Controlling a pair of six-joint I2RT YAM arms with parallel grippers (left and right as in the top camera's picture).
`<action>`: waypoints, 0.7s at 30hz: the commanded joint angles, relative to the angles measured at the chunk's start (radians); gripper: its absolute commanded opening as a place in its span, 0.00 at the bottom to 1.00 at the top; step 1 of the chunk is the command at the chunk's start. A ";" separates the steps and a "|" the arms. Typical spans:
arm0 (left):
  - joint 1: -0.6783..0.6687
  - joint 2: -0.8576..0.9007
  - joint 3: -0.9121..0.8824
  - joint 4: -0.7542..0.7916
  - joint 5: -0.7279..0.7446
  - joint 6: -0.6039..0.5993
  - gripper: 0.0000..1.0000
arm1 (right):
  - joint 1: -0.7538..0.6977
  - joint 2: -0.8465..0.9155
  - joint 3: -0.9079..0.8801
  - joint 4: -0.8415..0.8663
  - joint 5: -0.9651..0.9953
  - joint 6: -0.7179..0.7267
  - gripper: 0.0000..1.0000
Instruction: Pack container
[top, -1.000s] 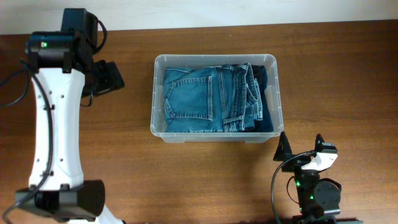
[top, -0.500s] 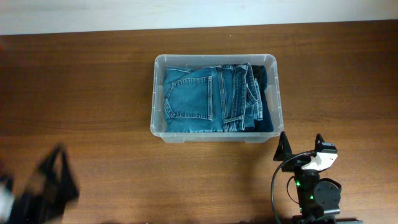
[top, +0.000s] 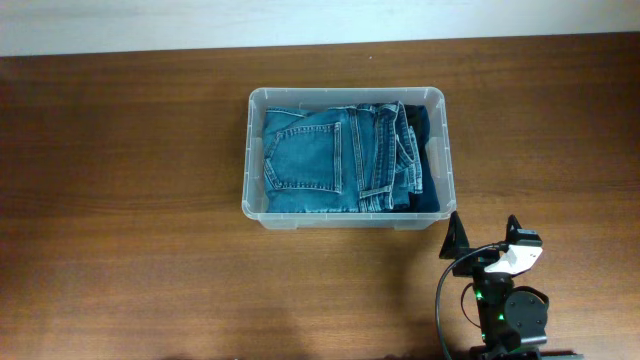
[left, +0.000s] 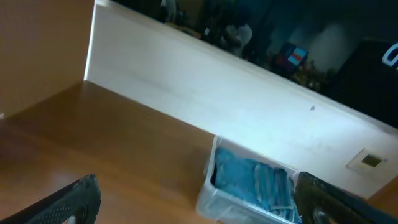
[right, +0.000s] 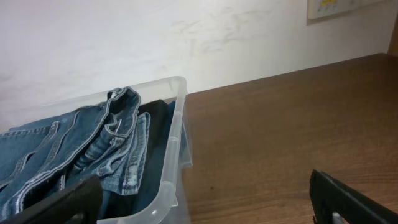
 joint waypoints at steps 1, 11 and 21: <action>0.001 -0.076 -0.144 0.000 0.011 0.006 1.00 | -0.003 -0.010 -0.005 -0.008 -0.002 0.001 0.98; 0.001 -0.199 -0.552 0.101 0.012 0.005 1.00 | -0.003 -0.010 -0.005 -0.008 -0.002 0.001 0.98; 0.001 -0.333 -1.021 0.597 0.078 0.005 1.00 | -0.003 -0.010 -0.005 -0.008 -0.002 0.001 0.98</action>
